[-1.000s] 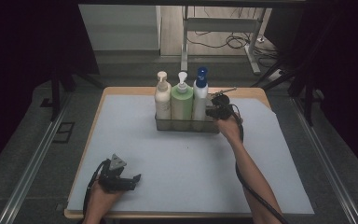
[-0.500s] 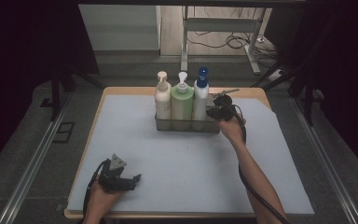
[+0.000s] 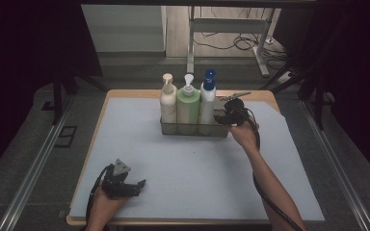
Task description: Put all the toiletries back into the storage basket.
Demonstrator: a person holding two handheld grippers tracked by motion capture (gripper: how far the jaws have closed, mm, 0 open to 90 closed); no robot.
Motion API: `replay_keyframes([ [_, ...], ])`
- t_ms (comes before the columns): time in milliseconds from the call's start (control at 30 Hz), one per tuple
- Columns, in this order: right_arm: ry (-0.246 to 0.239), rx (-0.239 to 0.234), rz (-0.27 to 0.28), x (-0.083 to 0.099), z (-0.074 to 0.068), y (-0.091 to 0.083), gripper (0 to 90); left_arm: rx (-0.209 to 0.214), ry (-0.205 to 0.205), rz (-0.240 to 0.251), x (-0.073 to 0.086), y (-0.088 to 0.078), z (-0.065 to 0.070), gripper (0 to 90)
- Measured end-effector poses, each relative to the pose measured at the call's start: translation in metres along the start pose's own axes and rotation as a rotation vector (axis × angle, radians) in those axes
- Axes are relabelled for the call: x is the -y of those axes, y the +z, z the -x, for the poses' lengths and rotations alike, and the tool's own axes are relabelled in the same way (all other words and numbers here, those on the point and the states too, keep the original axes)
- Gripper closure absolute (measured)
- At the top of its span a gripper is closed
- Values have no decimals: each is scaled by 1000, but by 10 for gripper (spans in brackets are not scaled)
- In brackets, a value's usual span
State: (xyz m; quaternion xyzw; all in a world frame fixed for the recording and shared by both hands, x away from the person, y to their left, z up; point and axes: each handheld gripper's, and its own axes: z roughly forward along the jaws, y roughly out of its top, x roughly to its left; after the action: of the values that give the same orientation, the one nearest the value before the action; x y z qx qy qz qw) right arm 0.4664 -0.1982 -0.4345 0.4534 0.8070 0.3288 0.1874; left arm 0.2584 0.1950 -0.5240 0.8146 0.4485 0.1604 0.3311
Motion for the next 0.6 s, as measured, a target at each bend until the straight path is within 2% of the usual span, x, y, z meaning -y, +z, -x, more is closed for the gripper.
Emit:
replay_keyframes([
  [267,-12,-15,12,4,3,-10,305,0,0,1,0,0,0,124],
  [600,-30,-53,33,10,1,-28,244,-1,1,1,0,0,0,124],
])
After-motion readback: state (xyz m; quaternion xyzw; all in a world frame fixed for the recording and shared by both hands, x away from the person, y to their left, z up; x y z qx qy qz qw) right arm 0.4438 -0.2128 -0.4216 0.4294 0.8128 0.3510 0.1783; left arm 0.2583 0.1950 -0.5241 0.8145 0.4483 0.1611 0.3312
